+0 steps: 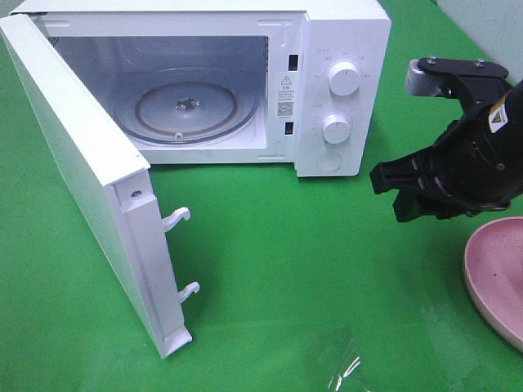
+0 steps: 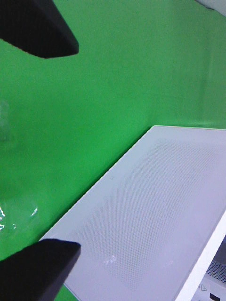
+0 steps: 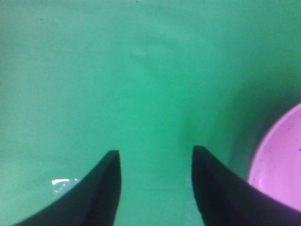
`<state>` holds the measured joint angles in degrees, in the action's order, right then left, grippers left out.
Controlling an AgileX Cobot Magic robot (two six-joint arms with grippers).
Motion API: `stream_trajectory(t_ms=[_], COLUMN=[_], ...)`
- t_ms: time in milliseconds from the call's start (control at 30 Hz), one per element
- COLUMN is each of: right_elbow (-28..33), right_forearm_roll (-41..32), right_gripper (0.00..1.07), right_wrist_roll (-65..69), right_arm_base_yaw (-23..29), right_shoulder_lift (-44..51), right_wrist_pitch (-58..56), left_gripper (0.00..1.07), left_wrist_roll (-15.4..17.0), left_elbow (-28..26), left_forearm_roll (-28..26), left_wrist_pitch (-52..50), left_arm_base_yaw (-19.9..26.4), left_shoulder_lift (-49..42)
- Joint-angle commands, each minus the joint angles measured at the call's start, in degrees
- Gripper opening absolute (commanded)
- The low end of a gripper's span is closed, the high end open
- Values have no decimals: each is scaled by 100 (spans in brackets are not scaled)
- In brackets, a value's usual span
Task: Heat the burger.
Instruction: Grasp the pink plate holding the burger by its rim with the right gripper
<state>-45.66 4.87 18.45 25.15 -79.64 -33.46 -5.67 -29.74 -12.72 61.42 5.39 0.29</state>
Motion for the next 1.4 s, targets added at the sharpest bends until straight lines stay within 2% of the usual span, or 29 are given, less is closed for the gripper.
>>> stream_trajectory(t_ms=[33, 100, 167, 533, 667, 767, 967, 1400], right_elbow=[-17, -17, -17, -6, 57, 138, 143, 149], right_forearm_roll=[195, 533, 733, 894, 842, 848, 842, 854], right_gripper=[63, 81, 85, 83, 83, 83, 82, 79], right_wrist_roll=[-74, -92, -86, -6, -11, -74, -46, 23], right_arm_base_yaw=[-34, -34, -34, -34, -269, -590, -905, -905], right_shoulder_lift=[86, 155, 155, 109, -29, -218, -676, -1524], right_wrist_pitch=[-212, -630, -865, -1329, -1364, -1220, -825, -269], left_gripper=[97, 97, 97, 97, 97, 97, 97, 97], left_wrist_roll=[6, 6, 6, 6, 6, 6, 6, 6], left_elbow=[17, 17, 17, 17, 17, 17, 17, 17], left_forearm_roll=[-40, -40, -40, -40, -40, -40, -40, -40], left_wrist_pitch=[-46, -46, -46, -46, -46, -46, -46, -46], left_arm_base_yaw=[17, 17, 17, 17, 17, 17, 17, 17], left_shoulder_lift=[-6, -6, -6, -6, -6, -6, -6, -6])
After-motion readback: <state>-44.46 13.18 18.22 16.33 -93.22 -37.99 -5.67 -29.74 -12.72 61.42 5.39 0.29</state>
